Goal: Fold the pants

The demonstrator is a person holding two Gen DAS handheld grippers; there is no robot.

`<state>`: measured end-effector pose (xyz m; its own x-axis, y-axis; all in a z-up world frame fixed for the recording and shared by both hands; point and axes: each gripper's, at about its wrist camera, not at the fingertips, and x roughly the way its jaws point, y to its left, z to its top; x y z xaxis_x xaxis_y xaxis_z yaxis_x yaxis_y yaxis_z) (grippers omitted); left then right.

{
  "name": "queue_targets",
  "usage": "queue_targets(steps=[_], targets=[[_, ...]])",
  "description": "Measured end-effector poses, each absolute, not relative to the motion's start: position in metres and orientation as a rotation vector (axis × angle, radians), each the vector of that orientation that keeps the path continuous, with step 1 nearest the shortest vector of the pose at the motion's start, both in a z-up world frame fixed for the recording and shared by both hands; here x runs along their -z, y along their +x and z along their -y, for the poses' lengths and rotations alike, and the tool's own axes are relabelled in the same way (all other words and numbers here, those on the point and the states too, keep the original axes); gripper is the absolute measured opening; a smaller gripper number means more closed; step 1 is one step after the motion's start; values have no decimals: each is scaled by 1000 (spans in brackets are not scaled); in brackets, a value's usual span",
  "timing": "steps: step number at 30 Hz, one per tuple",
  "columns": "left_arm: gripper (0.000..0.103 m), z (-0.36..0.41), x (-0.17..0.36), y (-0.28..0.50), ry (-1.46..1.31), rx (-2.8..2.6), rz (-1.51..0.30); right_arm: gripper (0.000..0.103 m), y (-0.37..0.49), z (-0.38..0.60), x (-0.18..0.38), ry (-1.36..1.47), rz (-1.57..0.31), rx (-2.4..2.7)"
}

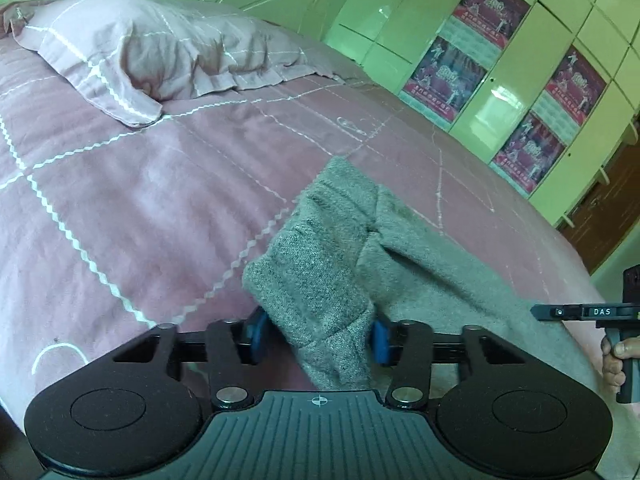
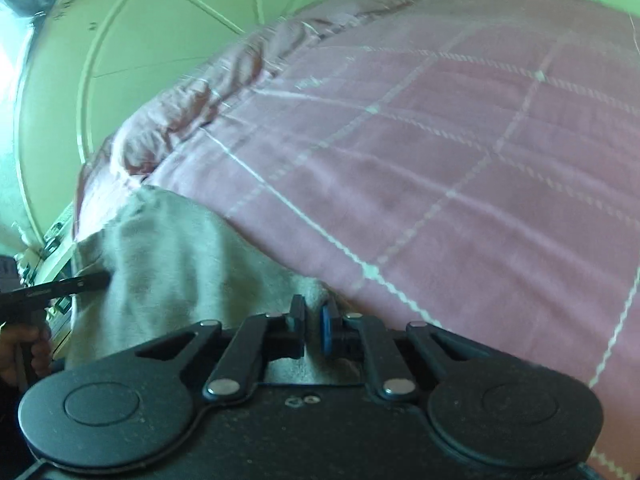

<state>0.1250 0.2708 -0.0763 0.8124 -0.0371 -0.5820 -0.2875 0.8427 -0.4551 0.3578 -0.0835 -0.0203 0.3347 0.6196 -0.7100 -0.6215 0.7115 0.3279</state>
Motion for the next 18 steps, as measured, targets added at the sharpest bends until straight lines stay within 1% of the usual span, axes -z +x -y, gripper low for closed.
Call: queue_targets(steps=[3, 6, 8, 10, 11, 13, 14, 15, 16, 17, 18], targets=[[36, -270, 62, 119, -512, -111, -524, 0, 352, 101, -9, 44, -810, -780], [36, -270, 58, 121, -492, -95, -510, 0, 351, 106, -17, 35, -787, -756], [37, -269, 70, 128, -464, -104, -562, 0, 360, 103, 4, 19, -838, -682], [41, -278, 84, 132, -545, -96, -598, 0, 370, 93, 39, -56, -944, -542], [45, -282, 83, 132, -569, -87, -602, 1, 370, 93, 46, -34, -941, -536], [51, -283, 79, 131, -539, -75, -621, 11, 371, 104, 39, 53, -924, -497], [61, -281, 76, 126, -522, -84, -624, 14, 366, 113, 30, 71, -888, -458], [73, -282, 72, 120, -508, -103, -620, 14, 358, 126, 17, 87, -832, -428], [79, -281, 68, 114, -490, -139, -610, 14, 348, 145, 4, 131, -779, -410], [91, -279, 62, 106, -467, -180, -598, 14, 336, 165, -9, 186, -737, -398], [97, -277, 55, 98, -444, -221, -576, 14, 319, 188, -22, 231, -691, -380]])
